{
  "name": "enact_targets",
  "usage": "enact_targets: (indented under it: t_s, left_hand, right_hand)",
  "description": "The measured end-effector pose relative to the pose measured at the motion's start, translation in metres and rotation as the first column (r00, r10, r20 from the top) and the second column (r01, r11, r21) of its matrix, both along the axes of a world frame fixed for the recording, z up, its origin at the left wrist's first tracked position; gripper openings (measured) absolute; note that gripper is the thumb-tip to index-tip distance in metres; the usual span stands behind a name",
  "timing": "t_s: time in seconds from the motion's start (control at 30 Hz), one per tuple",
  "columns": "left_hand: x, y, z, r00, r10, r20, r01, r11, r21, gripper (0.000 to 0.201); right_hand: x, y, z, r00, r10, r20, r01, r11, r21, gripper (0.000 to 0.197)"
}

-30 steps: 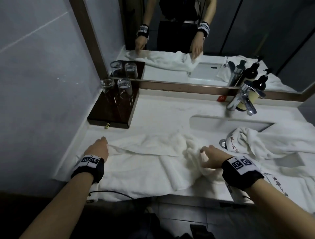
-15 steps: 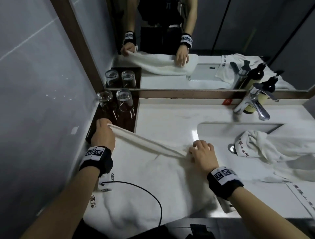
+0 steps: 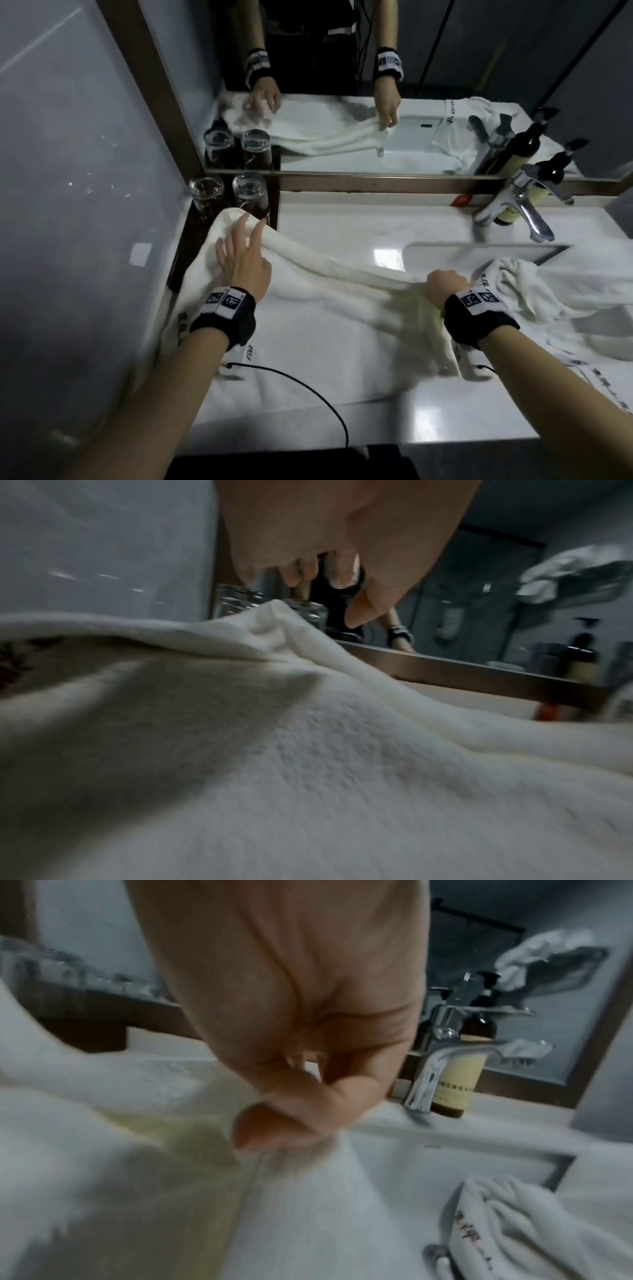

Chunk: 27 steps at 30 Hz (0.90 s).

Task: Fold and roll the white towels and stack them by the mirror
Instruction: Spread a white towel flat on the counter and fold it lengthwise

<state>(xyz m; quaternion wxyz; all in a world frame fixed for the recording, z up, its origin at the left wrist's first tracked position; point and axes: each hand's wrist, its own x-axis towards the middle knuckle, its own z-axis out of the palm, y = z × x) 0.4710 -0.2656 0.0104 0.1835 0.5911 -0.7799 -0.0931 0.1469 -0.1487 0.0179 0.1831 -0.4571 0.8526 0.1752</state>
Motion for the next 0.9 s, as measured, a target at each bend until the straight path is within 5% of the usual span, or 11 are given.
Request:
enact_targets:
  t_s: [0.07, 0.17, 0.23, 0.37, 0.5, 0.6, 0.77, 0.9]
  left_hand:
    - [-0.009, 0.011, -0.009, 0.993, -0.119, 0.022, 0.119, 0.993, -0.014, 0.061]
    - [-0.011, 0.024, -0.021, 0.982, -0.190, -0.012, 0.190, 0.981, 0.049, 0.051]
    - [-0.006, 0.029, -0.026, 0.978, -0.207, -0.019, 0.208, 0.973, 0.097, 0.046]
    - [0.005, 0.035, -0.029, 0.966, -0.259, 0.006, 0.255, 0.952, 0.167, 0.038]
    - [-0.004, 0.044, -0.028, 0.943, -0.316, 0.103, 0.300, 0.943, 0.145, 0.032]
    - [-0.027, 0.058, -0.027, 0.905, -0.425, 0.017, 0.404, 0.871, 0.279, 0.025]
    - [-0.072, 0.095, -0.030, 0.815, -0.576, -0.068, 0.514, 0.664, 0.544, 0.010]
    - [-0.103, 0.127, -0.035, 0.784, -0.611, -0.110, 0.548, 0.598, 0.585, 0.026]
  right_hand:
    - [-0.003, -0.015, 0.003, 0.992, -0.052, 0.116, 0.077, 0.971, -0.224, 0.023]
    - [-0.005, -0.042, 0.017, 0.980, 0.002, 0.201, 0.128, 0.766, -0.630, 0.038]
    - [-0.003, -0.055, 0.023, 0.972, 0.089, 0.216, 0.092, 0.704, -0.704, 0.060]
    - [0.011, -0.055, 0.013, 0.960, 0.195, 0.203, -0.037, 0.803, -0.595, 0.065]
    - [0.033, -0.006, -0.018, 0.911, 0.313, 0.267, -0.121, 0.824, -0.553, 0.035]
    - [0.044, 0.041, -0.029, 0.817, 0.401, 0.414, -0.157, 0.846, -0.510, 0.013]
    - [0.037, 0.101, -0.041, 0.792, 0.496, 0.357, -0.420, 0.866, -0.272, 0.066]
    - [0.034, 0.122, -0.051, 0.789, 0.561, 0.248, -0.459, 0.809, -0.367, 0.041]
